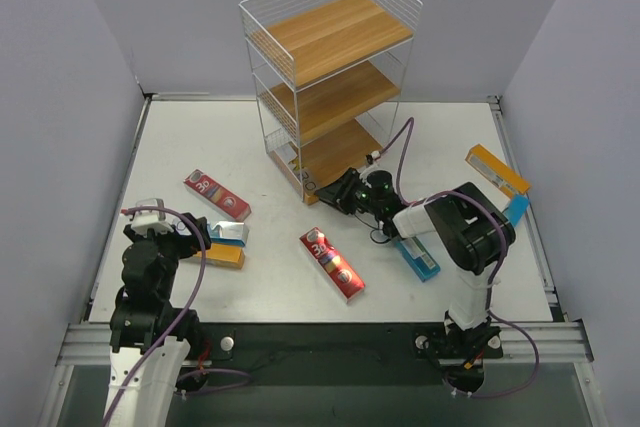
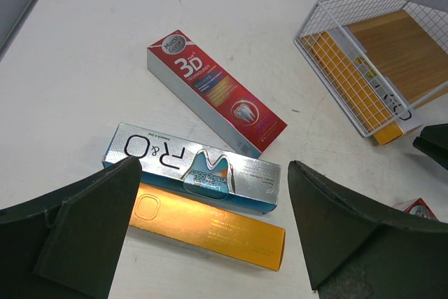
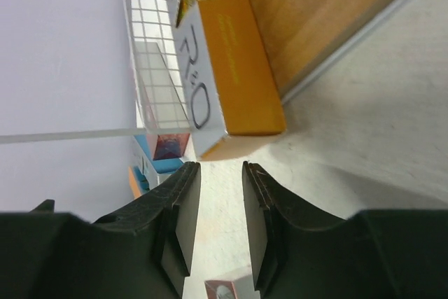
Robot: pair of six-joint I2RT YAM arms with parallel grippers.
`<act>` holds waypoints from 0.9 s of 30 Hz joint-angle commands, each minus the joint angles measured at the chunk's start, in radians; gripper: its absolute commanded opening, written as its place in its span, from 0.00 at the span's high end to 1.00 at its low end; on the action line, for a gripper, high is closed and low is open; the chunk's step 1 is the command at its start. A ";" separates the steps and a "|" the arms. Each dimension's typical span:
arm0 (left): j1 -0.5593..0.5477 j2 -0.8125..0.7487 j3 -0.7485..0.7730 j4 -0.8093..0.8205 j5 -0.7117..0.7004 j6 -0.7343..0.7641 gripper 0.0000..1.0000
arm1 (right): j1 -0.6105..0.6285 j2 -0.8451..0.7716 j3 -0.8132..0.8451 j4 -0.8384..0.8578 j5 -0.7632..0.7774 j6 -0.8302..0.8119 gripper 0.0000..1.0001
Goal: Place and organize the toothpastes onto the shelf
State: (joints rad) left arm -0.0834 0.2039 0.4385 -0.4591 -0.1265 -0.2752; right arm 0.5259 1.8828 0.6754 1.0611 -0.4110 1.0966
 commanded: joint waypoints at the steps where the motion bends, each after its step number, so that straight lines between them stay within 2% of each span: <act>1: 0.005 -0.004 0.023 0.043 0.004 0.011 0.03 | 0.006 0.030 0.084 0.014 0.003 -0.015 0.69; 11: 0.002 0.002 0.022 0.043 0.004 0.011 0.03 | 0.008 0.073 0.167 -0.038 -0.002 -0.044 0.72; 18: 0.002 0.000 0.020 0.045 0.004 0.011 0.03 | 0.005 0.055 0.164 -0.055 -0.008 -0.055 0.71; 21: 0.004 -0.003 0.022 0.045 0.004 0.011 0.03 | -0.003 0.001 0.124 -0.078 -0.012 -0.075 0.66; 24: 0.002 -0.004 0.020 0.048 0.008 0.011 0.03 | -0.020 -0.100 0.070 -0.151 -0.018 -0.136 0.57; 27: 0.004 -0.001 0.020 0.050 0.010 0.011 0.03 | -0.043 -0.240 0.038 -0.315 -0.002 -0.242 0.43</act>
State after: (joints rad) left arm -0.0834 0.2039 0.4385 -0.4587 -0.1261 -0.2756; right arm 0.5133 1.8385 0.7414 0.8783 -0.4194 0.9993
